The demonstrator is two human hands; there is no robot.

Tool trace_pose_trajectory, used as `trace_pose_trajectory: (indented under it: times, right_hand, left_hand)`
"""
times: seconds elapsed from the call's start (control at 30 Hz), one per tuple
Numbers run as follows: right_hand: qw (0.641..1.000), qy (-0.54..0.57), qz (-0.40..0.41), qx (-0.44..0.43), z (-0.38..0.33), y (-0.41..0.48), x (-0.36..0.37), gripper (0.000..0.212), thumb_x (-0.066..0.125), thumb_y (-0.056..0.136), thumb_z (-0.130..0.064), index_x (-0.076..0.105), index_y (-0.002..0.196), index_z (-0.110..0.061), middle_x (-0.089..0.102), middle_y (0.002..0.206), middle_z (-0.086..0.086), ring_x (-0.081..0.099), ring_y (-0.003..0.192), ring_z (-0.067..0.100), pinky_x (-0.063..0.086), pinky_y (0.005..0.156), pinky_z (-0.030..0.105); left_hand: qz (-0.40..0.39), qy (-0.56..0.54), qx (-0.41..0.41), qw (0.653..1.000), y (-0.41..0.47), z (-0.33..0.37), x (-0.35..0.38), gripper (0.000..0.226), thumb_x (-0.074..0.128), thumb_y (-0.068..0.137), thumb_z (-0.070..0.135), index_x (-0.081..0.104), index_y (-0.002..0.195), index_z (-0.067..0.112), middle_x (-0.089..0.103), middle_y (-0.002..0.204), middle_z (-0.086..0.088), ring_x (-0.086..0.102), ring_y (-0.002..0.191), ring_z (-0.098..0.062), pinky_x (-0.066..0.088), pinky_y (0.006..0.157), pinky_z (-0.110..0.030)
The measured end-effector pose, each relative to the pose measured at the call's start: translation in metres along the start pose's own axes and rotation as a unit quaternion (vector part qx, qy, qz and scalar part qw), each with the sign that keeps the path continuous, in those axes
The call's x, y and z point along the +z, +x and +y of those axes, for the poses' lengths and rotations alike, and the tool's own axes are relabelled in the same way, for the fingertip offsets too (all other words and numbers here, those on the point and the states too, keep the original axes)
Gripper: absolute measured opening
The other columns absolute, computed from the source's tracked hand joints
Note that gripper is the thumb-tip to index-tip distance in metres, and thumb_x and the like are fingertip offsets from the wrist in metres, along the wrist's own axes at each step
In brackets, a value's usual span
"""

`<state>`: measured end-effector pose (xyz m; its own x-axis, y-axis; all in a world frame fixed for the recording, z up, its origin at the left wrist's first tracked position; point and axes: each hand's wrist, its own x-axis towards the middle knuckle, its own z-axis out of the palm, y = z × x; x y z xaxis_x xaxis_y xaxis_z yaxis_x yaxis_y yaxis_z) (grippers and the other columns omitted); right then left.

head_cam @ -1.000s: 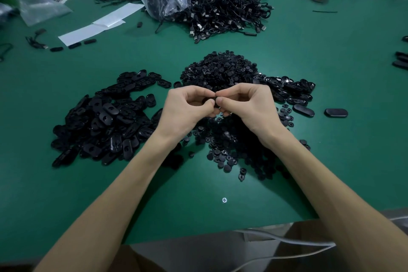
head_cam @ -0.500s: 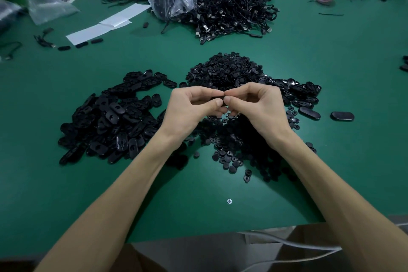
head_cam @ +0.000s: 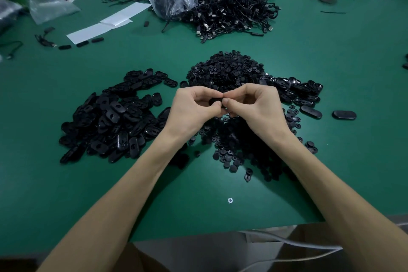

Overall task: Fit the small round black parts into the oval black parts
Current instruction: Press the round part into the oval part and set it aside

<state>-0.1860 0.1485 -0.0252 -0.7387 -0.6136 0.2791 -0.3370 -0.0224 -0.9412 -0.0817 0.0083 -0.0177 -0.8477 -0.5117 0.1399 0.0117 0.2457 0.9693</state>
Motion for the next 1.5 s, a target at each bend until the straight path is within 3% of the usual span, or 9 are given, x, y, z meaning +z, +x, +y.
trace_pose_trajectory:
  times: [0.1, 0.3, 0.53, 0.9, 1.0, 1.1, 1.27, 1.37, 1.5]
  right_hand:
    - [1.0, -0.002, 0.0, -0.011, 0.0, -0.002, 0.003, 0.008, 0.08, 0.086, -0.003, 0.078, 0.089, -0.009, 0.077, 0.071, -0.004, 0.072, 0.063, 0.006, 0.055, 0.063, 0.017]
    - [1.0, -0.013, 0.008, -0.022, -0.003, -0.003, 0.001, 0.007, 0.081, 0.086, -0.005, 0.079, 0.092, -0.008, 0.078, 0.079, 0.001, 0.076, 0.074, 0.022, 0.063, 0.072, 0.035]
    - [1.0, -0.011, 0.001, -0.006, -0.005, -0.002, -0.001, 0.007, 0.081, 0.086, -0.007, 0.08, 0.091, -0.012, 0.078, 0.077, 0.001, 0.073, 0.067, 0.017, 0.058, 0.067, 0.026]
    - [0.999, -0.038, -0.002, 0.02, -0.004, -0.002, -0.002, 0.006, 0.08, 0.086, -0.009, 0.078, 0.087, -0.014, 0.076, 0.071, -0.001, 0.073, 0.062, 0.016, 0.06, 0.065, 0.03]
    - [0.999, -0.044, 0.0, 0.03, -0.006, -0.004, -0.001, 0.006, 0.078, 0.086, -0.007, 0.075, 0.086, -0.012, 0.076, 0.07, 0.001, 0.074, 0.063, 0.019, 0.062, 0.068, 0.035]
    - [0.998, -0.053, -0.001, 0.033, -0.007, -0.005, 0.002, 0.007, 0.077, 0.086, -0.006, 0.072, 0.085, -0.01, 0.075, 0.067, 0.0, 0.074, 0.062, 0.017, 0.061, 0.067, 0.03]
    - [0.998, -0.061, 0.0, 0.03, -0.007, -0.006, 0.006, 0.007, 0.078, 0.086, -0.007, 0.073, 0.084, -0.011, 0.074, 0.065, 0.0, 0.074, 0.061, 0.014, 0.058, 0.065, 0.025]
    - [0.998, -0.054, 0.0, 0.026, -0.008, -0.005, 0.006, 0.007, 0.079, 0.086, -0.008, 0.074, 0.084, -0.013, 0.075, 0.067, 0.001, 0.075, 0.062, 0.015, 0.06, 0.068, 0.03]
    - [0.999, -0.039, 0.005, 0.024, -0.008, -0.005, 0.003, 0.005, 0.077, 0.087, -0.006, 0.075, 0.086, -0.01, 0.077, 0.071, 0.002, 0.076, 0.066, 0.019, 0.064, 0.073, 0.041]
  left_hand:
    - [0.02, 0.015, -0.007, 1.0, 0.0, 0.0, 0.003, 0.018, 0.075, 0.086, -0.003, 0.076, 0.097, 0.011, 0.079, 0.086, -0.014, 0.077, 0.082, -0.038, 0.063, 0.085, -0.05]
    - [-0.012, -0.037, -0.007, 0.999, 0.0, 0.003, -0.005, 0.017, 0.073, 0.088, -0.009, 0.075, 0.102, 0.0, 0.079, 0.085, -0.014, 0.079, 0.076, -0.026, 0.062, 0.076, -0.026]
    - [-0.056, -0.077, -0.019, 0.995, 0.001, 0.005, -0.015, 0.019, 0.076, 0.088, -0.006, 0.076, 0.106, 0.0, 0.08, 0.092, -0.015, 0.079, 0.085, -0.03, 0.063, 0.079, -0.028]
    - [-0.063, -0.031, -0.012, 0.997, 0.001, 0.003, -0.014, 0.023, 0.077, 0.088, -0.005, 0.076, 0.11, -0.003, 0.08, 0.092, -0.014, 0.079, 0.084, -0.027, 0.062, 0.076, -0.025]
    - [-0.043, 0.021, 0.0, 0.999, 0.001, 0.002, -0.01, 0.018, 0.077, 0.089, -0.003, 0.078, 0.105, 0.003, 0.08, 0.088, -0.011, 0.079, 0.08, -0.026, 0.065, 0.078, -0.034]
    - [-0.014, 0.09, 0.004, 0.996, 0.0, 0.001, -0.003, 0.018, 0.077, 0.082, 0.012, 0.079, 0.1, 0.013, 0.08, 0.084, -0.005, 0.077, 0.079, -0.033, 0.064, 0.082, -0.05]
    - [0.023, 0.131, 0.001, 0.991, -0.001, 0.0, 0.003, 0.021, 0.071, 0.073, 0.027, 0.078, 0.092, 0.023, 0.077, 0.076, 0.001, 0.072, 0.072, -0.027, 0.063, 0.072, -0.042]
    - [0.036, 0.138, 0.008, 0.99, -0.001, -0.001, 0.004, 0.017, 0.072, 0.074, 0.024, 0.077, 0.091, 0.025, 0.076, 0.073, 0.003, 0.065, 0.062, -0.012, 0.057, 0.063, -0.031]
    - [0.018, 0.089, 0.013, 0.996, 0.0, 0.001, -0.001, 0.016, 0.077, 0.085, 0.006, 0.08, 0.1, 0.013, 0.08, 0.083, -0.004, 0.077, 0.076, -0.023, 0.064, 0.078, -0.037]
